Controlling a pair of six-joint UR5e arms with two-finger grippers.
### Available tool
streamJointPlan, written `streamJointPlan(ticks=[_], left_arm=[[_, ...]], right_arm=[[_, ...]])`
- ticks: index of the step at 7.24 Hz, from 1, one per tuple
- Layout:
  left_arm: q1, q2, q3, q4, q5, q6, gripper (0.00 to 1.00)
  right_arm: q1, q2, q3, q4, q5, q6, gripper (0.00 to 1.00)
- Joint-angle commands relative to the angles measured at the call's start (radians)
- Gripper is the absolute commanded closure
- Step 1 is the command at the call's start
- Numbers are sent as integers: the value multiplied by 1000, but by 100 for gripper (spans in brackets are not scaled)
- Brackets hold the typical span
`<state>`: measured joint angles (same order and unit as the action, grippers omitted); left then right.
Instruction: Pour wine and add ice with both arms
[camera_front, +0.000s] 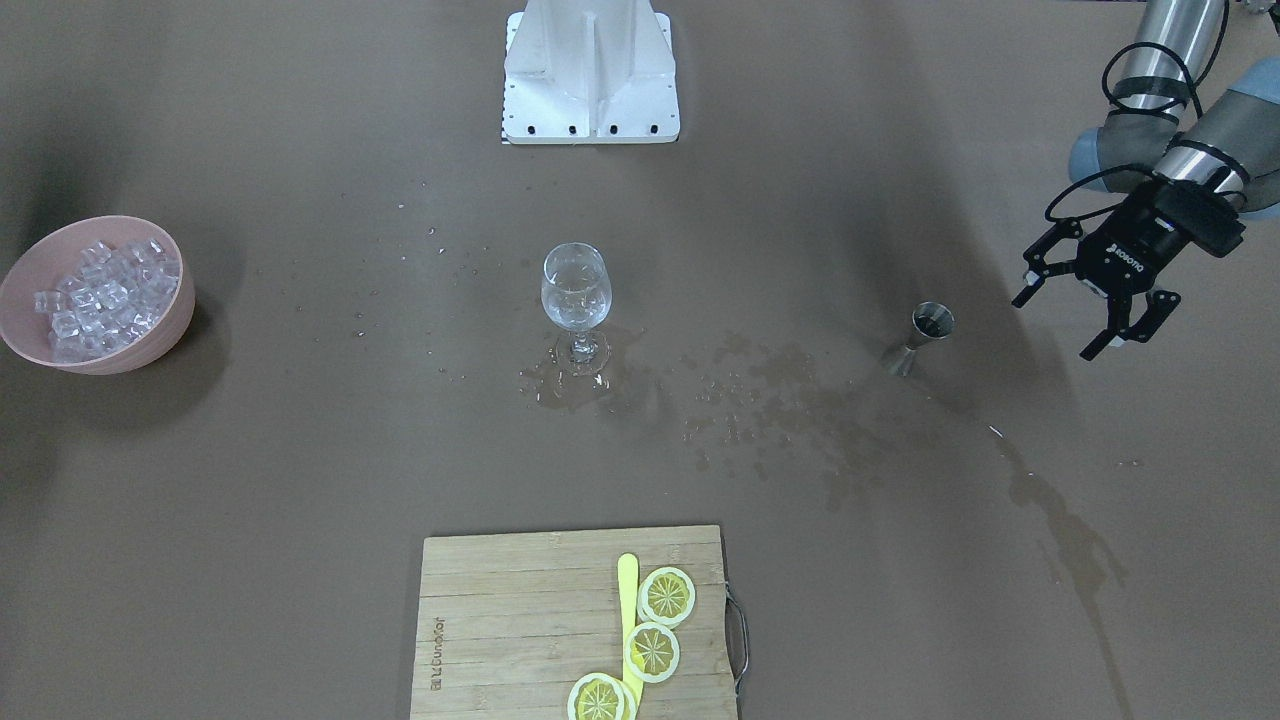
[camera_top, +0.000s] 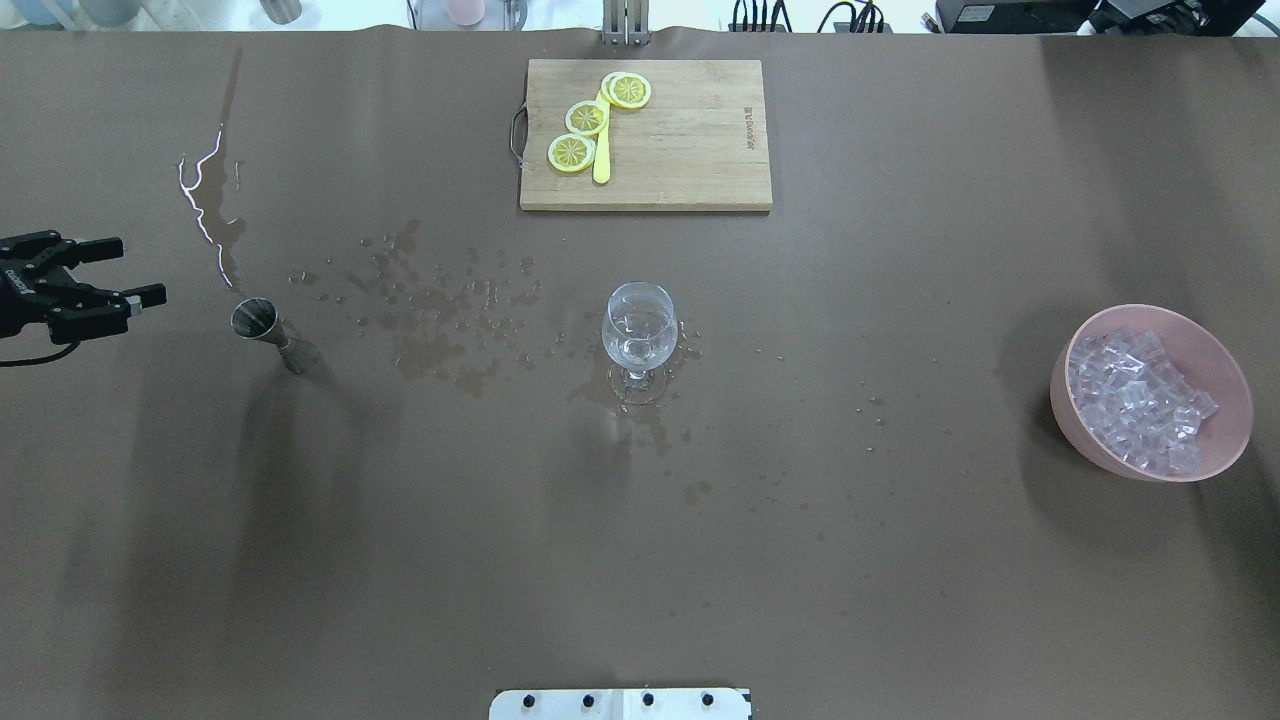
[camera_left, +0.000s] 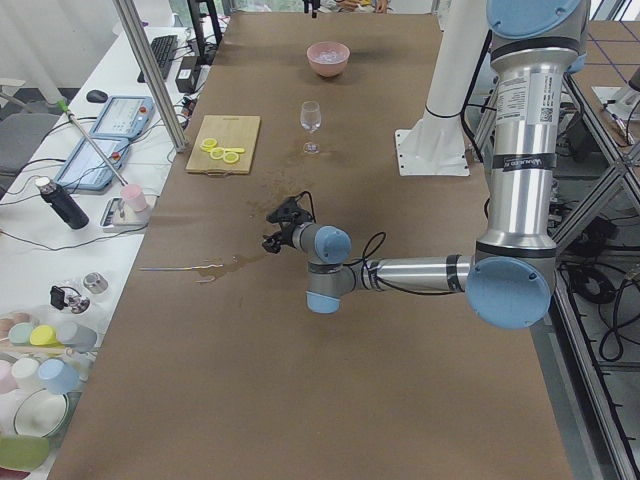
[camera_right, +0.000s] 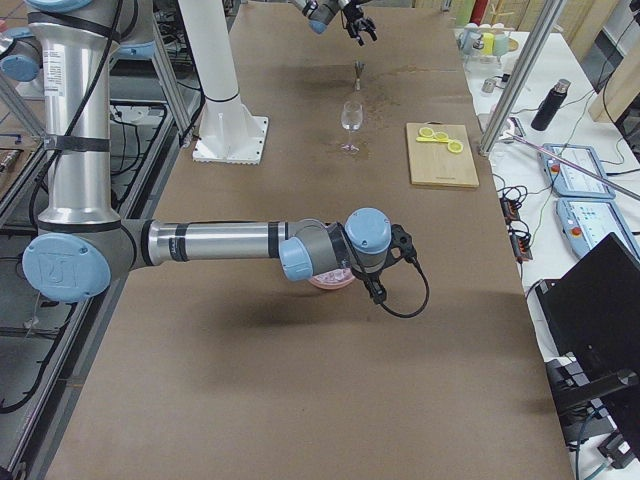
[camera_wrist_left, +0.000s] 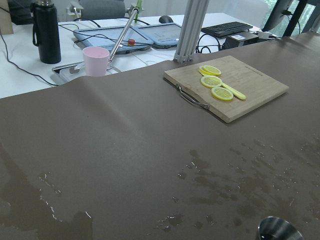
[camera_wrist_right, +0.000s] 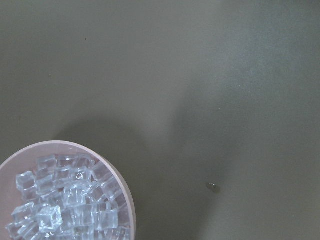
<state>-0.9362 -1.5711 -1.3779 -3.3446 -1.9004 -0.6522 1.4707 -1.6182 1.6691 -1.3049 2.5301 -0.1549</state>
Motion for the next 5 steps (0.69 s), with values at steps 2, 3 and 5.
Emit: streamJointPlan(ticks=[2, 3, 5], left_arm=[[20, 5, 17, -13, 28, -3, 2], [84, 5, 17, -27, 34, 5, 2], [131, 8, 16, -65, 26, 0, 6]], right_arm=[[-1, 11, -3, -1, -1, 6, 0], [-1, 14, -5, -1, -1, 24, 0], [-3, 24, -26, -1, -1, 26, 0]])
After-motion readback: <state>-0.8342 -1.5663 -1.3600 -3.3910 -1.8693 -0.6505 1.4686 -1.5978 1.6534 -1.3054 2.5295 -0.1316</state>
